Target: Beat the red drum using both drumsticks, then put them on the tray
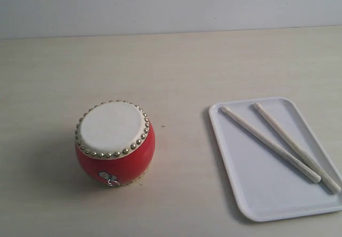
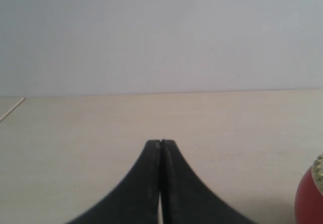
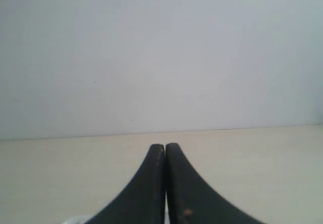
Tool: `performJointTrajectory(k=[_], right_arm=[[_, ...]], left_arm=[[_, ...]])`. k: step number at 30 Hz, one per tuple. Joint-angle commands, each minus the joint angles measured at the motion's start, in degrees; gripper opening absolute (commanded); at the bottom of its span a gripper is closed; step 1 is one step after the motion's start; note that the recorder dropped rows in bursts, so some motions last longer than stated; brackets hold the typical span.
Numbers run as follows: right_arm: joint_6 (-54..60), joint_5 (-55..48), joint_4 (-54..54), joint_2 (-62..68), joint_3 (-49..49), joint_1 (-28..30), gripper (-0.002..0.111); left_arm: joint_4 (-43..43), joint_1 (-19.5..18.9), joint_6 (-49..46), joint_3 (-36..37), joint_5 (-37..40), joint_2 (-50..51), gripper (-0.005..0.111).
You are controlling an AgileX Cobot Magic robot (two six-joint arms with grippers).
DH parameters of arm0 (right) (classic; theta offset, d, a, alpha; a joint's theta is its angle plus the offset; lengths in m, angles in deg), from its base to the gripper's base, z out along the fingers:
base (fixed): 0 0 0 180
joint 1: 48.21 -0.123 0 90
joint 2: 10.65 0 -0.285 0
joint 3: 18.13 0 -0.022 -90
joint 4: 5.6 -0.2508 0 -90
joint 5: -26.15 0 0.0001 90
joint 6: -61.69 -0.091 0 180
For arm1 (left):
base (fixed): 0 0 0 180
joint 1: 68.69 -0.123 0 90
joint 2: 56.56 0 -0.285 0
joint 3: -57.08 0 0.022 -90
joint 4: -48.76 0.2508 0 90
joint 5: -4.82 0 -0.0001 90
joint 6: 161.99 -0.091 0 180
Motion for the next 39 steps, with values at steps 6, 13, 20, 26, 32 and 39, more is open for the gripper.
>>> performJointTrajectory(k=[6, 13, 20, 26, 32, 39], right_arm=[[1.59, -3.33, 0.79, -0.37, 0.29, 1.07, 0.0], [0.59, -1.71, 0.96, -0.37, 0.29, 1.07, 0.0], [-25.26, -2.28, 22.92, -0.37, 0.29, 1.07, 0.0], [-24.16, -5.12, 22.43, -0.37, 0.29, 1.07, 0.0], [-24.16, -5.29, 22.43, -0.37, 0.29, 1.07, 0.0], [-24.16, -5.29, 22.43, -0.37, 0.29, 1.07, 0.0]], left_arm=[[0.06, -0.3, 0.34, -0.03, -0.8, -0.37, 0.0], [0.06, -0.3, 0.34, -0.03, -0.8, -0.37, 0.0], [0.06, -0.3, 0.34, -0.03, -0.8, -0.37, 0.0], [0.06, -0.3, 0.34, -0.03, -0.8, -0.37, 0.0], [0.06, -0.3, 0.34, -0.03, -0.8, -0.37, 0.0], [0.06, -0.3, 0.34, -0.03, -0.8, -0.37, 0.0]])
